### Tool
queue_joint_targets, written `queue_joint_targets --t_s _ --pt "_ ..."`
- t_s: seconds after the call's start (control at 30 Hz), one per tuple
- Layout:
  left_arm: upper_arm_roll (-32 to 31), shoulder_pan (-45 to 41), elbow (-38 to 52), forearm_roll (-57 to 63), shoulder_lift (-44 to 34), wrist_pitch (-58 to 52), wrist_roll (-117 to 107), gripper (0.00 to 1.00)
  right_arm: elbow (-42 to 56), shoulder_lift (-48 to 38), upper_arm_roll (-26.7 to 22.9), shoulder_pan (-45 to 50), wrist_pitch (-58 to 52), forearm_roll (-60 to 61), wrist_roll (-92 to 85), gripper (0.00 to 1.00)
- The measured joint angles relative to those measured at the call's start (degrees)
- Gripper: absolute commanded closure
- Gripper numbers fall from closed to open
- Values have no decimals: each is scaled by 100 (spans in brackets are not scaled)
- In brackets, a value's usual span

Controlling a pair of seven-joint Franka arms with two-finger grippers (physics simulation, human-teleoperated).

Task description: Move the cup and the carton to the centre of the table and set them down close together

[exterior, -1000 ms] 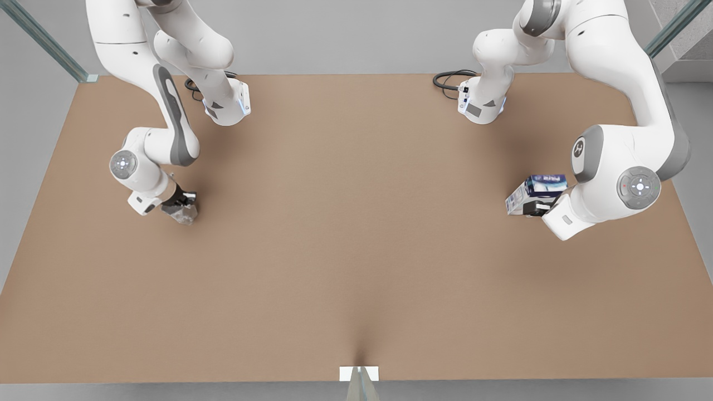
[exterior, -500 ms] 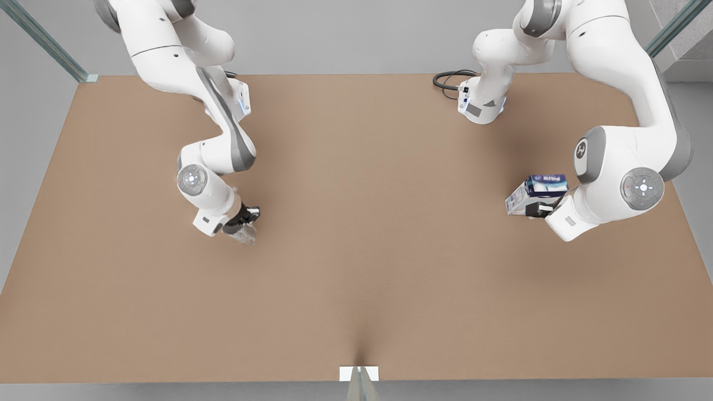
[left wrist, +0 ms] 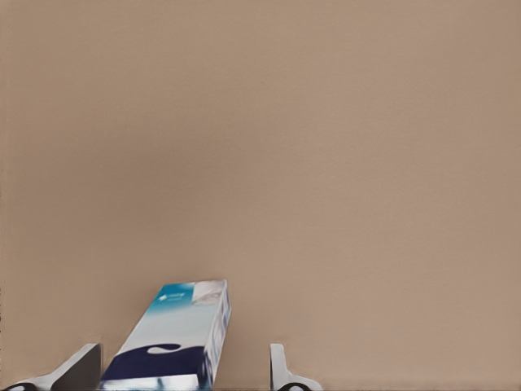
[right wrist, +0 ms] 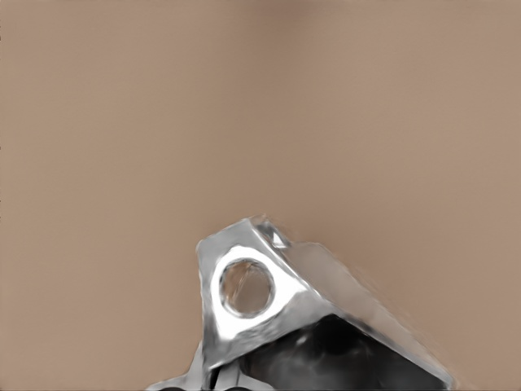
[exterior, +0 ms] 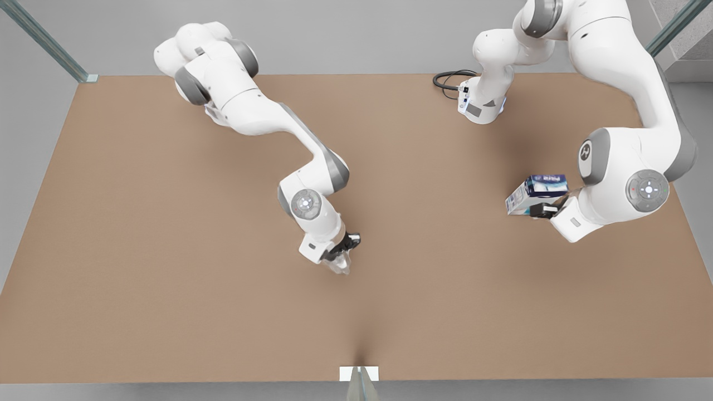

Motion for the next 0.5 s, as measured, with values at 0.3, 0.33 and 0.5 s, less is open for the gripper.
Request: queue_joint_targets --t_s 0.3,0.33,0.5 --pt "651 37 -1075 -256 -737 157 -2986 0 574 735 -175 330 264 -76 280 79" --pt "650 -51 -1304 -308 -787 238 -3016 0 539 763 -167 330 356 -71 285 66" --pt "589 -403 -2752 -431 -1163 1726 -6018 0 537 840 -166 374 509 -109 330 35"
